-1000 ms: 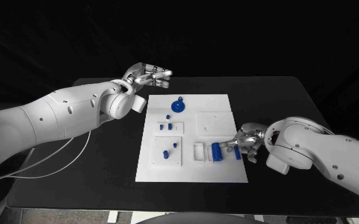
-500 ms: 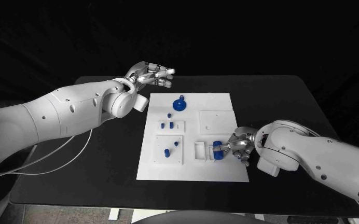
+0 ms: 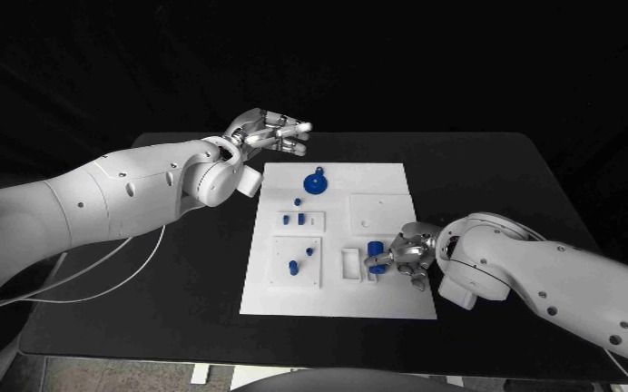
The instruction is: Assemble the parts on the task board
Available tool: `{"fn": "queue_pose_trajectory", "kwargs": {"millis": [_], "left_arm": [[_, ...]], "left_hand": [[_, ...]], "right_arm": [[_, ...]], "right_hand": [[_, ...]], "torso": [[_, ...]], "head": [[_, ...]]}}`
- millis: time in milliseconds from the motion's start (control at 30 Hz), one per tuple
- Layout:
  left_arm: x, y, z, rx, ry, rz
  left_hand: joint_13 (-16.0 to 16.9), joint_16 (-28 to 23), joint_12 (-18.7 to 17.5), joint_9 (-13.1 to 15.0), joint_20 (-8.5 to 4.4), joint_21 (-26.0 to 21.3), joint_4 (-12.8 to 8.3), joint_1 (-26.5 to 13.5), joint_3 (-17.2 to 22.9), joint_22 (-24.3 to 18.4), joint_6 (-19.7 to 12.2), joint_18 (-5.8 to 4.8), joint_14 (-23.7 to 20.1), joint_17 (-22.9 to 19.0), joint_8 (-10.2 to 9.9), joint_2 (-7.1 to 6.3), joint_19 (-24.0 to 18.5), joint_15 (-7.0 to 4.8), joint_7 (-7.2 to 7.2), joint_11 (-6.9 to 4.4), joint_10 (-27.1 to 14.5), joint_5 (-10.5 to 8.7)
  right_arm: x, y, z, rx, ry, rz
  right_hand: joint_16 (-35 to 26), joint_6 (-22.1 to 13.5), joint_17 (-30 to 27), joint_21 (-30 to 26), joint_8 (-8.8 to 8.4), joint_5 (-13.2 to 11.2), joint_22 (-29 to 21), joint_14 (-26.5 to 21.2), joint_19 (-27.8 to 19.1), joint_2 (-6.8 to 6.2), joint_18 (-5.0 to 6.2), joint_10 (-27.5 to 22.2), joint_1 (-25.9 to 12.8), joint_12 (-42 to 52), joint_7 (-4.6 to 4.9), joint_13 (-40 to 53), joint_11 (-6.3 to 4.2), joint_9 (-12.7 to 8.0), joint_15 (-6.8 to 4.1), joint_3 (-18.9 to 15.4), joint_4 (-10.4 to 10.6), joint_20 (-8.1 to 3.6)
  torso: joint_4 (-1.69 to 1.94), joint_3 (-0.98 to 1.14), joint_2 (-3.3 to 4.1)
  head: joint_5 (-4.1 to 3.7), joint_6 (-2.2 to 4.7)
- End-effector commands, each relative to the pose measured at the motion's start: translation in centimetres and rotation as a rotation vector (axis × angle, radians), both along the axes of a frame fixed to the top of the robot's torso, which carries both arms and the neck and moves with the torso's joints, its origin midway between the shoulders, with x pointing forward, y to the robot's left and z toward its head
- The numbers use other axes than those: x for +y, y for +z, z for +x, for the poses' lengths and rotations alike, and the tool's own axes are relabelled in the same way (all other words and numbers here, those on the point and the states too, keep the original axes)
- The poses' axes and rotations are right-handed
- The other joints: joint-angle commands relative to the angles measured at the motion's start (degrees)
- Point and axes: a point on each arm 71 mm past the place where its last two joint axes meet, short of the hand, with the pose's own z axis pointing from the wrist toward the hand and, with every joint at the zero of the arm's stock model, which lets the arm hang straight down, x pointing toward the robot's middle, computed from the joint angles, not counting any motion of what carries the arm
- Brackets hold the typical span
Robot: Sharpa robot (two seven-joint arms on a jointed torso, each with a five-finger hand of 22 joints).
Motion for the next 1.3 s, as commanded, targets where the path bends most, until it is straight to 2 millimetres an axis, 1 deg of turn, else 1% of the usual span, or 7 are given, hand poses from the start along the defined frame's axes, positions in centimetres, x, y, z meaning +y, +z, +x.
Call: {"fn": "queue_pose_trajectory", "kwargs": {"millis": [33,133,200,300,367,933,1300], "left_arm": [[-0.4,0.1,-0.1,-0.003,-0.034,-0.010],[-0.3,0.0,-0.1,-0.001,-0.035,-0.010],[-0.3,0.0,-0.1,0.000,-0.035,-0.009],[-0.3,0.0,-0.1,0.002,-0.035,-0.009],[-0.3,0.0,-0.1,0.003,-0.036,-0.009],[-0.1,0.0,-0.1,0.009,-0.039,-0.008],[-0.2,0.0,-0.1,0.011,-0.042,-0.008]], "left_hand": [[0.07,-0.14,-0.09,0.05,-0.09,0.34,-0.36,0.17,-0.02,-0.20,0.03,0.19,-0.20,0.13,0.16,0.59,0.36,0.05,0.44,0.16,-0.42,0.09],[0.07,-0.15,-0.11,0.04,-0.09,0.35,-0.63,0.14,-0.28,-0.43,0.05,0.19,-0.21,0.17,0.14,0.89,0.41,0.05,0.43,0.16,-0.48,0.12],[0.06,-0.14,-0.10,0.05,-0.09,0.36,-0.72,0.24,-0.25,-0.50,0.12,0.19,-0.20,0.18,0.16,1.12,0.43,0.04,0.50,0.17,-0.49,0.18],[0.07,-0.15,-0.09,0.04,-0.12,0.42,-1.17,0.25,-0.62,-0.80,0.15,0.18,-0.16,0.26,0.16,1.55,0.52,0.03,0.48,0.18,-0.53,0.26],[0.06,-0.14,-0.10,0.04,-0.12,0.44,-1.30,0.41,-0.56,-0.86,0.16,0.19,-0.15,0.27,0.16,1.68,0.54,0.02,0.50,0.17,-0.51,0.35],[0.06,-0.13,-0.10,0.03,-0.14,0.50,-1.73,0.56,-0.76,-1.10,0.24,0.19,-0.08,0.32,0.16,2.00,0.62,0.00,0.52,0.18,-0.56,0.52],[0.06,-0.14,-0.09,0.02,-0.17,0.56,-1.89,0.56,-0.89,-1.29,0.24,0.19,-0.04,0.37,0.16,2.05,0.69,-0.01,0.52,0.17,-0.56,0.54]], "right_arm": [[-0.6,-1.3,-0.4,0.021,-0.014,-0.047],[-0.8,-1.5,-0.3,0.014,-0.033,-0.049],[-1.0,-1.5,-0.2,0.010,-0.046,-0.048],[-1.2,-1.5,-0.1,0.003,-0.057,-0.045],[-1.3,-1.5,-0.1,-0.003,-0.063,-0.039],[-1.9,0.5,-0.9,-0.045,-0.079,0.020],[-0.6,1.5,-1.6,-0.030,-0.041,0.050]], "right_hand": [[-0.12,-0.26,-0.02,-0.31,-0.47,-0.37,0.26,0.02,1.23,-0.45,0.30,-0.27,0.27,-0.24,0.53,-0.16,0.03,-7.28,0.34,4.41,-1.03,0.11],[-0.20,0.22,-0.05,-0.44,-0.49,-3.56,0.39,0.01,1.29,0.40,0.21,-0.35,1.13,-0.34,0.47,-0.21,-0.14,-7.59,0.17,9.79,-2.45,0.00],[-0.35,0.80,-0.15,-0.71,-0.54,-3.50,0.59,0.06,1.40,-1.88,0.08,-0.43,-1.60,-0.47,0.29,-0.31,-0.12,-8.22,0.08,19.29,-4.08,-0.13],[-0.40,1.82,-0.17,-0.85,-0.48,-3.07,0.83,0.05,1.47,-2.94,-0.06,-0.26,-2.93,-0.47,0.14,-0.41,-0.43,-8.09,0.03,24.20,-4.79,-0.20],[-0.42,2.12,-0.17,-0.93,-0.46,-3.00,1.07,0.03,1.53,-3.47,-0.15,-0.16,-3.55,-0.45,0.03,-0.45,-0.47,-7.88,-0.03,25.79,-4.80,-0.27],[-0.26,4.39,-0.14,-0.22,-0.45,-1.42,2.06,0.13,1.88,-3.94,-0.46,0.80,-3.78,-0.20,-0.72,-0.24,-0.89,-7.46,-0.33,23.15,-3.61,-0.56],[-0.27,4.54,-0.18,-0.31,-0.48,-1.17,2.43,0.09,1.94,-4.04,-0.52,0.90,-3.58,-0.31,-0.77,-0.18,-0.92,-7.69,-0.35,21.69,-2.88,-0.59]], "torso": [[0.03,-0.04,0.03],[-0.05,-0.07,0.00],[-0.02,-0.09,-0.01],[0.02,-0.09,0.00],[0.02,-0.06,0.01],[-0.10,-0.12,0.02],[0.01,-0.06,0.12]], "head": [[0.04,-0.04],[0.06,-0.02],[0.03,0.00],[0.11,-0.02],[0.14,-0.02],[0.32,-0.18],[0.24,-0.24]]}}
